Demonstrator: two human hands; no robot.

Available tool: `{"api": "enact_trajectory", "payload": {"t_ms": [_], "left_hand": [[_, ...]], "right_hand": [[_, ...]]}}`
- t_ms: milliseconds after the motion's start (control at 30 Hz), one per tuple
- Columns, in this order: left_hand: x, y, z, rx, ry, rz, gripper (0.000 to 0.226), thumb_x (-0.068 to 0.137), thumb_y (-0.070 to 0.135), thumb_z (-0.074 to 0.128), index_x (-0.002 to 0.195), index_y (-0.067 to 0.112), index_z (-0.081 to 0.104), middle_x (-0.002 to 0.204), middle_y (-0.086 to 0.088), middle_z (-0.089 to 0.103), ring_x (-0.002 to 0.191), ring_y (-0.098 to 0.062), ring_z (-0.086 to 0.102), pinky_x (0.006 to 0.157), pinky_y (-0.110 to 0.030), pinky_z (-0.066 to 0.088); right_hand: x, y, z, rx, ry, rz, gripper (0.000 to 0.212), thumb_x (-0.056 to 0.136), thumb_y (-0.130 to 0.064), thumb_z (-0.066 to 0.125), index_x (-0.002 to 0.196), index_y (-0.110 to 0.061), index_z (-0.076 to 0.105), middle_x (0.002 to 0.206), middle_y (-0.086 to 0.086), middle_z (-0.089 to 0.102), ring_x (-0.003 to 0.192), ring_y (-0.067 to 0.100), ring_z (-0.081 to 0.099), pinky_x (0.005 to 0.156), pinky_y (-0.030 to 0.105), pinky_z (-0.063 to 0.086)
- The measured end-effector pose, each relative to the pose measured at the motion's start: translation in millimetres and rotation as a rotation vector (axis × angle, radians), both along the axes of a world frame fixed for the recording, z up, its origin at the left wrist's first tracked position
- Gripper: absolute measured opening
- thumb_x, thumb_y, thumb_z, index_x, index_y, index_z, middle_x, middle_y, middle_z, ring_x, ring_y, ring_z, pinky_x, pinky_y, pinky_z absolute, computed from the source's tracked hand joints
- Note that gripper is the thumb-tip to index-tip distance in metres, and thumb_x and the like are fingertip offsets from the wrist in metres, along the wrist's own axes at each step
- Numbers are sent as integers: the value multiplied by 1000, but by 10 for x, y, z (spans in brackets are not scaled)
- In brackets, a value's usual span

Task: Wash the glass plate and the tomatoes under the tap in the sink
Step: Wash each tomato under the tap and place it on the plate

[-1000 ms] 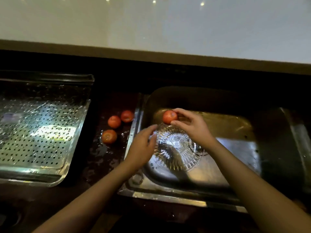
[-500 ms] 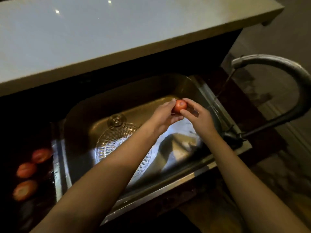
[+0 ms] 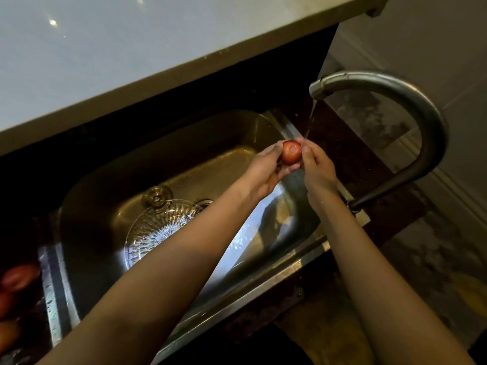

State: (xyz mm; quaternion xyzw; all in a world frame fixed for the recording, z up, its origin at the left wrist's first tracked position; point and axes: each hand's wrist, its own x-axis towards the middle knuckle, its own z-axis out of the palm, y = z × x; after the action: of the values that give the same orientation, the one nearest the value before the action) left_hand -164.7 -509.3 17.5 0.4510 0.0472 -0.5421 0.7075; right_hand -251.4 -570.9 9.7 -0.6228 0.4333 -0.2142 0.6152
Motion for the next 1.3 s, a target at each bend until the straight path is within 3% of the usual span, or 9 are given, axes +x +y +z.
{"api": "enact_trajectory", "payload": {"t_ms": [100, 367, 600, 767, 933, 1033, 1133, 1200, 1300], "left_hand": [[-33, -29, 5, -8, 4, -5, 23, 99, 22, 39, 96, 14, 60, 99, -12, 58, 80, -21, 65, 58, -21, 58], [-87, -82, 18, -54, -34, -39, 27, 100, 21, 34, 98, 17, 61, 100, -10, 59, 81, -20, 66, 62, -20, 58], [-150, -145, 91, -36, 65, -52, 26, 99, 34, 34, 95, 15, 52, 84, -9, 59, 56, -14, 63, 52, -24, 56], [-111, -200, 211, 40, -81, -246, 30, 98, 44, 30, 96, 19, 46, 64, -6, 37, 31, -6, 36, 30, -9, 25], [-116, -256, 277, 113, -202, -202, 26, 100, 33, 30, 89, 19, 49, 58, -2, 46, 38, -8, 43, 32, -15, 31], [-117, -291, 325, 106, -242, -195, 30, 100, 32, 33, 86, 17, 54, 70, -1, 55, 66, -12, 56, 56, -24, 48], [-134, -259, 332, 76, -273, -234, 29, 101, 29, 31, 110, 15, 54, 90, -3, 58, 80, -12, 57, 59, -23, 52], [-168, -231, 321, 41, -274, -255, 29, 101, 28, 29, 117, 20, 51, 98, -4, 55, 78, -11, 55, 52, -21, 50], [-149, -202, 376, 83, -213, -152, 31, 99, 35, 34, 93, 15, 56, 77, -5, 53, 55, -11, 52, 40, -18, 44]], "right_hand": [[-13, -16, 2, -4, -30, -30, 24, 98, -26, 39, 104, -36, 61, 122, 0, 57, 107, 13, 56, 82, 22, 47], [1, -8, 86, 50, -104, -108, 32, 98, -19, 38, 87, -40, 60, 107, -7, 57, 94, 3, 55, 59, 6, 48], [23, 1, 123, -3, -8, -15, 26, 98, -31, 33, 93, -47, 52, 109, -6, 52, 94, 10, 53, 68, 20, 43], [13, -80, 167, -82, 59, 46, 19, 93, -43, 34, 99, -36, 51, 92, -8, 55, 88, 13, 56, 71, 30, 46], [112, -62, 166, -91, 90, 10, 20, 96, -43, 30, 100, -37, 48, 85, -6, 54, 75, 11, 56, 65, 28, 47], [116, -21, 169, -127, 100, 35, 30, 97, -42, 29, 120, -32, 44, 98, -9, 51, 84, 7, 52, 67, 26, 42], [154, -91, 269, -75, 70, -66, 30, 99, -37, 30, 110, -19, 52, 107, 6, 57, 97, 21, 56, 81, 37, 47], [203, -163, 343, 37, 36, -172, 32, 99, -33, 30, 97, -15, 56, 102, 10, 59, 96, 24, 58, 88, 40, 49], [211, -77, 354, -68, 104, -19, 36, 98, -39, 29, 114, -19, 54, 105, 4, 56, 89, 17, 56, 65, 23, 49]]}}
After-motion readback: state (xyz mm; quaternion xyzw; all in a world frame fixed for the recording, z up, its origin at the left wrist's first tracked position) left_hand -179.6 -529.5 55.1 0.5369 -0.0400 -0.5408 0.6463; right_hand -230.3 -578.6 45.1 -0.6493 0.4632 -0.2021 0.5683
